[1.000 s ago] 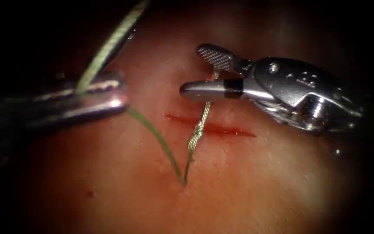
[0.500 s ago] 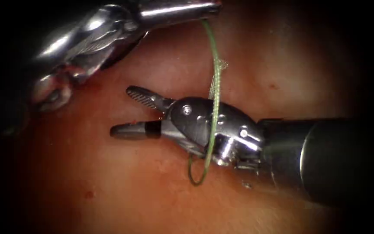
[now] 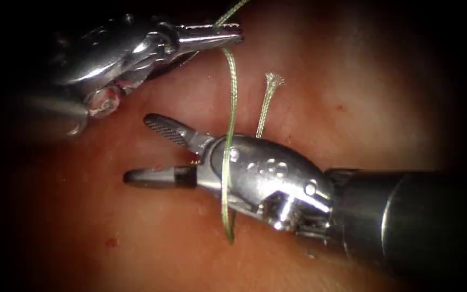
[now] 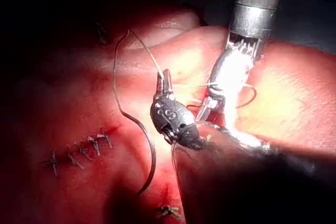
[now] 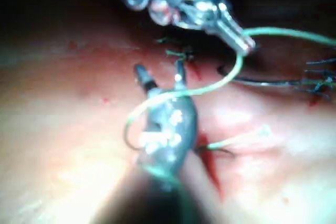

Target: Wound Closure

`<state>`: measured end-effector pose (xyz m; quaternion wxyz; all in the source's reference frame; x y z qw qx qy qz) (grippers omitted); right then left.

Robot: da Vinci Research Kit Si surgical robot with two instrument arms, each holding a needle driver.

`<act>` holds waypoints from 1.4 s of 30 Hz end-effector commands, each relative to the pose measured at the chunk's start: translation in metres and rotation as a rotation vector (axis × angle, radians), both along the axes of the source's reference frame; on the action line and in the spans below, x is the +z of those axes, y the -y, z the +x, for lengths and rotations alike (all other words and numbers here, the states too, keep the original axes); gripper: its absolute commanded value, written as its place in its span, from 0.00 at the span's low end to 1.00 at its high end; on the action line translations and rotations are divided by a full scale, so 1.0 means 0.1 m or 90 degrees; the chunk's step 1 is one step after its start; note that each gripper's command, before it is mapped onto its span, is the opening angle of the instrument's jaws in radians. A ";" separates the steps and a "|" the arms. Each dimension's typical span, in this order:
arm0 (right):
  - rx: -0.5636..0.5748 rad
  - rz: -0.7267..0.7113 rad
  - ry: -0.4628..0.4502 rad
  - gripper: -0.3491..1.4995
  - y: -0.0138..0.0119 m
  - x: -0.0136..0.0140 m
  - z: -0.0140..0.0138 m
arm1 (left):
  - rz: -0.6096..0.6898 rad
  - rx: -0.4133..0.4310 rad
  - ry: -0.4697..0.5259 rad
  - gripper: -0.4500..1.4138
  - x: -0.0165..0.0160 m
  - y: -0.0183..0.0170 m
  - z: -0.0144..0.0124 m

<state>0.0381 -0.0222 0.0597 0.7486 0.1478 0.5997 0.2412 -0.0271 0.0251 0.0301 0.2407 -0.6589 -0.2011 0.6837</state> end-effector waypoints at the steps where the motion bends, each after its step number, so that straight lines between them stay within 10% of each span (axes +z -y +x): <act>1: 0.005 0.003 -0.012 0.77 0.001 0.003 0.001 | -0.001 0.001 -0.001 0.00 0.010 -0.002 -0.006; 23: 0.191 0.129 -0.157 0.75 -0.008 0.011 -0.045 | 0.018 0.006 -0.012 0.00 0.052 0.052 0.009; 42: 0.299 0.284 -0.028 0.74 0.014 0.059 -0.100 | 0.039 -0.033 -0.009 0.00 0.059 0.086 0.008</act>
